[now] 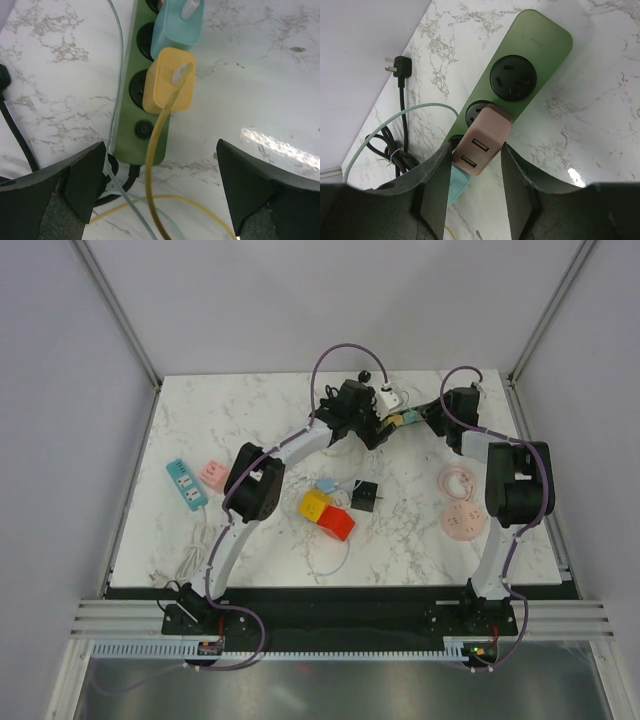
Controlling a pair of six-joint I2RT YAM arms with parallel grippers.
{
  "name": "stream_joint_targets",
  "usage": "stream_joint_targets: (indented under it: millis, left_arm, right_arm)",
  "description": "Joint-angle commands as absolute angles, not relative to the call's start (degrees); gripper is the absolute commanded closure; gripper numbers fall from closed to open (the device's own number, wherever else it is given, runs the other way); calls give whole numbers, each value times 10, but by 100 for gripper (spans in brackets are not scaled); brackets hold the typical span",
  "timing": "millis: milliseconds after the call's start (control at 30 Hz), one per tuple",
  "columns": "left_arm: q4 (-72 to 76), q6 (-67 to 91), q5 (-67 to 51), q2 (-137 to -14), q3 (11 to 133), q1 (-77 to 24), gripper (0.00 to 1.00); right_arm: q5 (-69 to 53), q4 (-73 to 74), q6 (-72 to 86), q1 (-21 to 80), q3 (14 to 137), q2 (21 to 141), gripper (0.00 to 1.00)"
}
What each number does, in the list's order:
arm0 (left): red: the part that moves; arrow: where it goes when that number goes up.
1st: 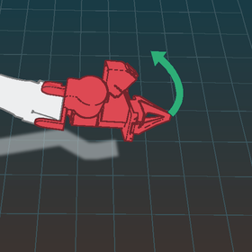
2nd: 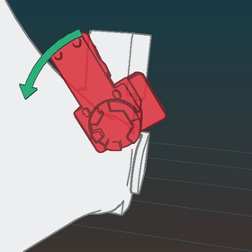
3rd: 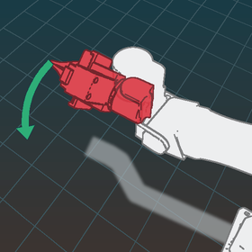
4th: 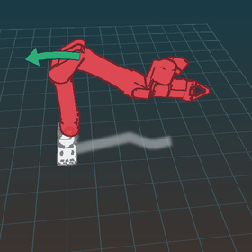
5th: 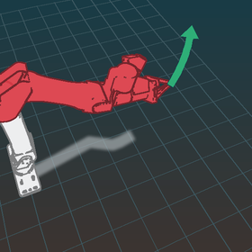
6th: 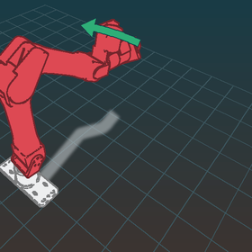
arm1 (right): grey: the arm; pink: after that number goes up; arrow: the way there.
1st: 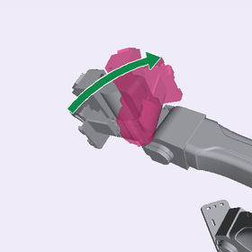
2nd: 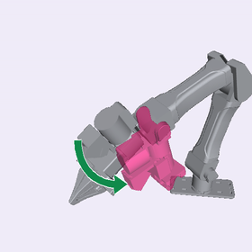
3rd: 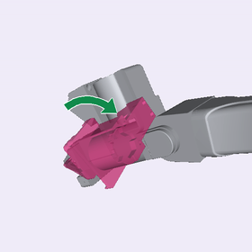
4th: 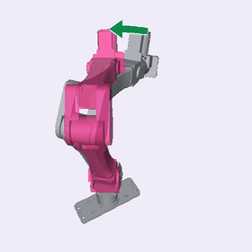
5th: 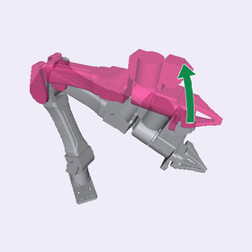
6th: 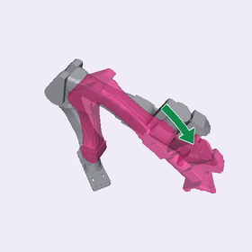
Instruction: Pull the plug off the socket
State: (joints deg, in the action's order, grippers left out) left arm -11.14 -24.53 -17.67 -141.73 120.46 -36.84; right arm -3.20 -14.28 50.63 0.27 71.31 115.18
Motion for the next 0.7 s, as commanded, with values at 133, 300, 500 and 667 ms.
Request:
stream_joint_targets:
  millis: [133,300,500,667]
  left_arm:
    - [-44,-304,-44,-1477,1304,-419,2]
    - [-9,-304,-31,-1484,1302,-428,12]
    - [-2,-311,-14,-1494,1303,-429,36]
    - [-3,-308,-8,-1504,1316,-429,58]
  right_arm:
    - [-58,-172,515,4,725,1161,50]
    - [-64,-177,518,4,722,1161,50]
    - [-66,-181,520,4,717,1158,50]
    - [-72,-185,520,5,716,1159,48]
